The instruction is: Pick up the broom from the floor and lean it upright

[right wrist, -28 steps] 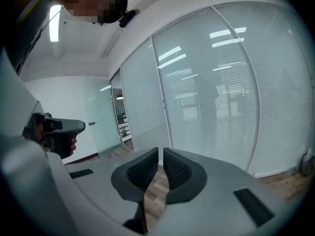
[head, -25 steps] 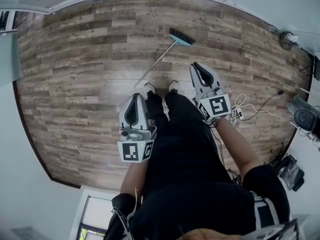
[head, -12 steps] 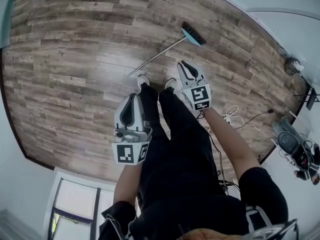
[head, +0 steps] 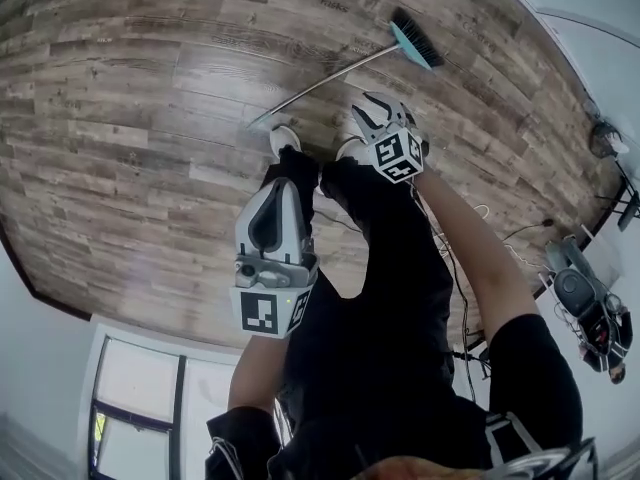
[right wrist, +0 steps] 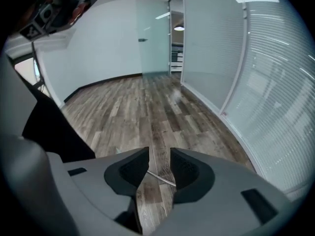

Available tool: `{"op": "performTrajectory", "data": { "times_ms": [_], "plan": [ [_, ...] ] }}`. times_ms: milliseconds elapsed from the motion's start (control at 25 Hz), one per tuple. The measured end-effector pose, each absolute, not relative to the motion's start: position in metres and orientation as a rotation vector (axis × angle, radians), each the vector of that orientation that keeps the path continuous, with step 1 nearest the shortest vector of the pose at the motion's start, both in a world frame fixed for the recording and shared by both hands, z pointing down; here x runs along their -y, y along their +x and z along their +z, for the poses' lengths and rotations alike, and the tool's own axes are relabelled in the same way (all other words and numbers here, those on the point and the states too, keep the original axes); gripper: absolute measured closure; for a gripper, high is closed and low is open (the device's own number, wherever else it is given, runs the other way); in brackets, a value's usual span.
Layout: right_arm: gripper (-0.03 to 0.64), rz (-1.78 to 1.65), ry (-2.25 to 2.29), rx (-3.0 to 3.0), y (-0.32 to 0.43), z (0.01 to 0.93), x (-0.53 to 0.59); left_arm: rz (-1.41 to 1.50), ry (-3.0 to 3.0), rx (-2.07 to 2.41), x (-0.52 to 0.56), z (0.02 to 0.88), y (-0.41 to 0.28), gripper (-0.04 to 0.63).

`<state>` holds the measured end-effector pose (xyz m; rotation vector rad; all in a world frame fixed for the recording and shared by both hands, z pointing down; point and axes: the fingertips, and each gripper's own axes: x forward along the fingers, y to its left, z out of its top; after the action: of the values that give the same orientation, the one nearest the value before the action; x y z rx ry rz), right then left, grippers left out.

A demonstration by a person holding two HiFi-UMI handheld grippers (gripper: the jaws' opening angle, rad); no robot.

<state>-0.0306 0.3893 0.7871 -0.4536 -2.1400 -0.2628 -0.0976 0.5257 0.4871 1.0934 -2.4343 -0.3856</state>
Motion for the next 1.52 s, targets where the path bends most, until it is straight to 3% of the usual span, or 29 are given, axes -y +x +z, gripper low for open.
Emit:
{"op": "performTrajectory", "data": {
  "times_ms": [760, 1520],
  "plan": [
    [0.476, -0.518, -0.842, 1.829, -0.023, 1.101, -0.403, -0.311, 1.075, 2.397, -0.535, 0.702, -0.112, 0.577],
    [0.476, -0.786, -1.082, 1.526, 0.003, 1.212, -0.423, -0.456, 1.002, 2.369, -0.56, 0.718, -0.107, 0.577]
  ]
}}
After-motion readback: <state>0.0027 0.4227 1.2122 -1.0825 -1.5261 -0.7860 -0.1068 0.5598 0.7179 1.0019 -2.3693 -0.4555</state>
